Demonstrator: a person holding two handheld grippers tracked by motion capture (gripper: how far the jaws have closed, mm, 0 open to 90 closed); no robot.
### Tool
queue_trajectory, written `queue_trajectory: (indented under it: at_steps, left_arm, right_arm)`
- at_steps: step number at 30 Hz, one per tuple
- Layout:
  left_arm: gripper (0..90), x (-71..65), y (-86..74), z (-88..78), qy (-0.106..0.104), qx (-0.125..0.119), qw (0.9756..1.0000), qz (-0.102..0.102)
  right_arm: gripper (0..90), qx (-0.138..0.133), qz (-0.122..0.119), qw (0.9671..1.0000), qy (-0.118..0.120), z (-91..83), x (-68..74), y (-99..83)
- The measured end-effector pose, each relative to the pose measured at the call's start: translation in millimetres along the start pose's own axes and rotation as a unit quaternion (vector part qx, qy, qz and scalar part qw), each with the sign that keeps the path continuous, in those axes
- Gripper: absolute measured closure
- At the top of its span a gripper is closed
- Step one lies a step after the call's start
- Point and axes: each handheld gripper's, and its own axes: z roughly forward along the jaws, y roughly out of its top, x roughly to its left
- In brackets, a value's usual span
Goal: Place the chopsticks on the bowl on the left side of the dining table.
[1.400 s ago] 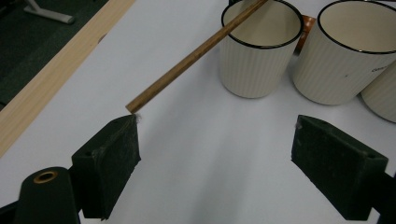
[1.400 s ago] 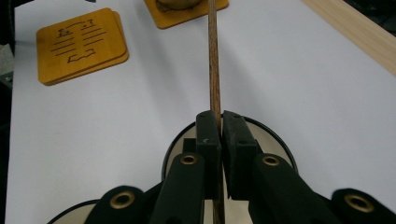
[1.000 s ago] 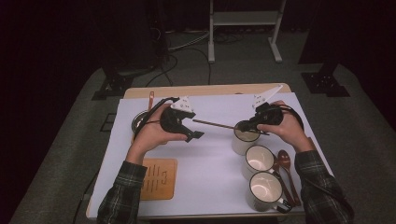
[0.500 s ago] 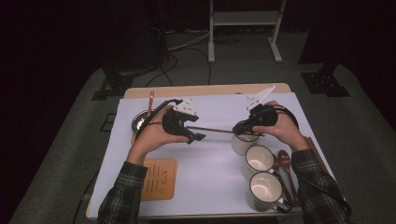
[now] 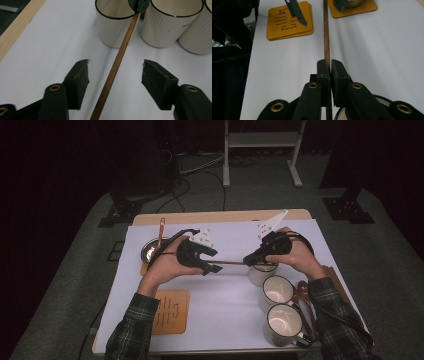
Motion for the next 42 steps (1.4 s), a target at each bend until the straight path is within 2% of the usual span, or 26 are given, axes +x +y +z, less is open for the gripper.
queue_trajectory:
  at_steps: [11, 18, 24, 29, 40, 42]
  left_arm:
    - [57.9, -1.7, 0.4, 3.1, -0.027, 0.007, 0.9995, 0.017]
    - [70.0, -2.2, 1.9, 2.0, -0.049, -0.004, 0.9987, 0.013]
    - [76.4, -0.9, 0.7, 2.3, -0.060, -0.002, 0.9982, 0.008]
    - [80.4, 0.1, -0.2, 4.2, -0.065, 0.005, 0.9978, 0.006]
    - [83.8, -0.1, -1.2, 6.1, -0.093, 0.015, 0.9955, 0.011]
    - [84.1, -0.7, -1.0, 6.9, -0.097, 0.018, 0.9951, 0.005]
  right_arm:
    - [85.0, 0.002, -0.015, 0.9997, 0.016, 6.0, 3.2, 13.2]
    - [85.0, -0.002, -0.026, 0.9992, 0.029, 9.5, 5.7, 20.0]
    - [85.0, -0.004, -0.029, 0.9989, 0.038, 10.1, 6.0, 22.1]
    - [85.0, -0.004, -0.033, 0.9987, 0.040, 10.6, 6.6, 23.1]
    - [84.8, 0.000, -0.035, 0.9980, 0.054, 13.7, 4.4, 22.2]
    - [84.5, 0.002, -0.035, 0.9978, 0.056, 14.1, 4.0, 21.8]
